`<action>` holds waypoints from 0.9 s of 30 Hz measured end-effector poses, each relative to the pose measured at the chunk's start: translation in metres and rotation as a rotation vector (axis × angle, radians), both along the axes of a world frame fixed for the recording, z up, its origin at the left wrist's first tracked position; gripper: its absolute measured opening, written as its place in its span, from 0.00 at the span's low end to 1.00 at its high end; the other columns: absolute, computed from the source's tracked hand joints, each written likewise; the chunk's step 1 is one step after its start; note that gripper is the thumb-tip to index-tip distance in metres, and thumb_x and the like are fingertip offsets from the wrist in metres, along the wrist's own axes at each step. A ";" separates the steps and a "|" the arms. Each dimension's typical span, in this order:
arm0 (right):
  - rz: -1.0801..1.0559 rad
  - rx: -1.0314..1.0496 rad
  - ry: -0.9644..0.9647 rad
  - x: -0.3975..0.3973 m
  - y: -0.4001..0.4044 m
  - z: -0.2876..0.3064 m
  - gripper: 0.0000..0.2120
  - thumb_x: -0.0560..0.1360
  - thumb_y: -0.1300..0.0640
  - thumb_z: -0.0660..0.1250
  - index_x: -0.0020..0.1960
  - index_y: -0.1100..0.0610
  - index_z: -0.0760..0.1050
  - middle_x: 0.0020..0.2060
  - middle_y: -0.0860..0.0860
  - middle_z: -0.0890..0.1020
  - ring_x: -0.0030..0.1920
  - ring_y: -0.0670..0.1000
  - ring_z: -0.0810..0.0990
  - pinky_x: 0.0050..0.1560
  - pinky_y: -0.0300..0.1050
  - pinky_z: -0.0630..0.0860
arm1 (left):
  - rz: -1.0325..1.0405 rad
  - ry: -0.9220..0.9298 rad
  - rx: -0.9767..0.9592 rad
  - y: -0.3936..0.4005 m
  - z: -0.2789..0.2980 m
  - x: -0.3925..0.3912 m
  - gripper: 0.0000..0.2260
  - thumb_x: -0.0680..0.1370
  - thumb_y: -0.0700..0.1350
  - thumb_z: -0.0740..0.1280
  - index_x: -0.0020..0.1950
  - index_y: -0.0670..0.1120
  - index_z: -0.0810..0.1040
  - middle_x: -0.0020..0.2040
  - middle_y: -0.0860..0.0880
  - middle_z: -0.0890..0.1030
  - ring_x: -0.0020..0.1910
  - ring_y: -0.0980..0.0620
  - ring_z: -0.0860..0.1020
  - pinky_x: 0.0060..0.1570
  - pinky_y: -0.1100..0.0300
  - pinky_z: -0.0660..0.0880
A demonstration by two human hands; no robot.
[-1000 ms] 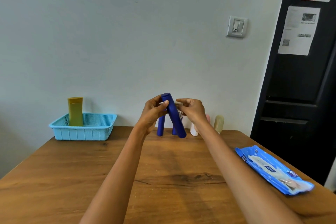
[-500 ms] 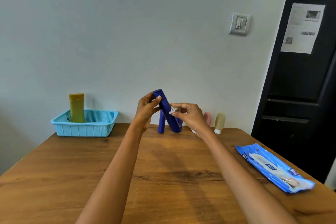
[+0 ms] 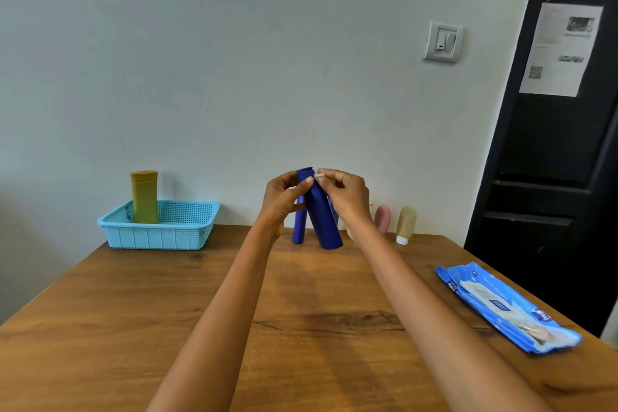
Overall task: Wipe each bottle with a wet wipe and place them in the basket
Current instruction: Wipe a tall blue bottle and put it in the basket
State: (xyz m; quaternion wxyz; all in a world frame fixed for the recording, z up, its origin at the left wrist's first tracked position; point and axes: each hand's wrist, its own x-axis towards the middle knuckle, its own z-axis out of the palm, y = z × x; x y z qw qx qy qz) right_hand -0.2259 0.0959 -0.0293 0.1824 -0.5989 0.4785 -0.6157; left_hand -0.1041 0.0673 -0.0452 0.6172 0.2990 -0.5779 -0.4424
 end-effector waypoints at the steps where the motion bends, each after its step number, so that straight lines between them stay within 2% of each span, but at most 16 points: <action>1: -0.017 -0.046 0.040 0.003 0.001 -0.002 0.12 0.77 0.55 0.66 0.59 0.56 0.79 0.55 0.50 0.82 0.54 0.46 0.79 0.55 0.38 0.76 | 0.011 0.022 0.010 0.000 0.001 0.001 0.10 0.76 0.43 0.68 0.57 0.44 0.78 0.51 0.45 0.82 0.52 0.49 0.80 0.48 0.53 0.80; 4: -0.085 -0.202 0.206 0.006 0.002 -0.019 0.13 0.76 0.57 0.67 0.60 0.55 0.79 0.55 0.51 0.81 0.55 0.47 0.78 0.53 0.33 0.74 | 0.055 0.072 0.040 0.000 0.003 0.002 0.06 0.76 0.43 0.69 0.52 0.46 0.79 0.47 0.47 0.82 0.52 0.49 0.80 0.43 0.58 0.79; 7: -0.104 -0.251 0.306 0.002 0.005 -0.040 0.14 0.76 0.60 0.67 0.61 0.57 0.78 0.55 0.52 0.80 0.56 0.47 0.78 0.53 0.32 0.73 | 0.119 0.128 0.105 -0.002 0.003 0.004 0.09 0.76 0.43 0.70 0.54 0.43 0.78 0.49 0.44 0.82 0.52 0.48 0.80 0.43 0.57 0.79; 11: -0.087 -0.215 0.348 -0.003 0.008 -0.065 0.14 0.75 0.60 0.68 0.60 0.57 0.79 0.55 0.51 0.80 0.55 0.45 0.78 0.56 0.35 0.74 | 0.204 0.221 0.172 -0.004 0.005 0.012 0.10 0.75 0.42 0.70 0.55 0.43 0.76 0.52 0.43 0.80 0.53 0.47 0.78 0.43 0.56 0.77; 15: -0.082 -0.140 0.267 -0.005 0.006 -0.080 0.12 0.74 0.61 0.69 0.57 0.57 0.80 0.53 0.50 0.82 0.51 0.40 0.77 0.52 0.27 0.73 | 0.266 0.274 0.215 -0.004 0.005 0.018 0.09 0.74 0.42 0.71 0.53 0.45 0.75 0.48 0.46 0.80 0.51 0.49 0.77 0.40 0.58 0.77; 18: -0.102 0.046 0.082 -0.005 0.002 -0.091 0.13 0.74 0.58 0.69 0.58 0.58 0.79 0.52 0.51 0.83 0.50 0.44 0.80 0.51 0.33 0.76 | 0.329 0.318 0.243 -0.008 0.004 0.025 0.11 0.74 0.42 0.72 0.54 0.45 0.75 0.50 0.46 0.79 0.52 0.47 0.78 0.45 0.54 0.78; 21: -0.029 0.266 -0.380 0.002 0.000 -0.094 0.13 0.75 0.58 0.68 0.58 0.59 0.78 0.49 0.54 0.83 0.46 0.49 0.82 0.48 0.39 0.79 | 0.354 0.322 0.243 -0.013 0.001 0.027 0.12 0.73 0.43 0.72 0.54 0.45 0.75 0.50 0.46 0.80 0.53 0.47 0.79 0.50 0.50 0.79; 23: 0.042 0.350 -0.679 0.009 -0.001 -0.086 0.09 0.75 0.59 0.68 0.55 0.60 0.78 0.45 0.55 0.83 0.44 0.50 0.82 0.46 0.41 0.80 | 0.390 0.264 0.245 -0.015 -0.001 0.023 0.16 0.73 0.44 0.73 0.58 0.44 0.75 0.52 0.46 0.80 0.52 0.48 0.78 0.54 0.48 0.78; 25: 0.093 0.423 -0.868 0.014 -0.004 -0.079 0.04 0.75 0.61 0.67 0.49 0.61 0.77 0.44 0.56 0.81 0.43 0.51 0.82 0.47 0.44 0.80 | 0.402 0.232 0.238 -0.015 -0.004 0.017 0.18 0.73 0.44 0.73 0.61 0.44 0.74 0.54 0.45 0.80 0.52 0.49 0.78 0.55 0.48 0.78; 27: 0.137 0.480 -0.975 0.016 -0.006 -0.077 0.02 0.76 0.63 0.66 0.46 0.62 0.76 0.43 0.58 0.80 0.42 0.52 0.81 0.49 0.46 0.79 | 0.431 0.177 0.213 -0.015 -0.006 0.011 0.18 0.73 0.45 0.72 0.61 0.44 0.74 0.55 0.46 0.80 0.52 0.49 0.78 0.55 0.48 0.78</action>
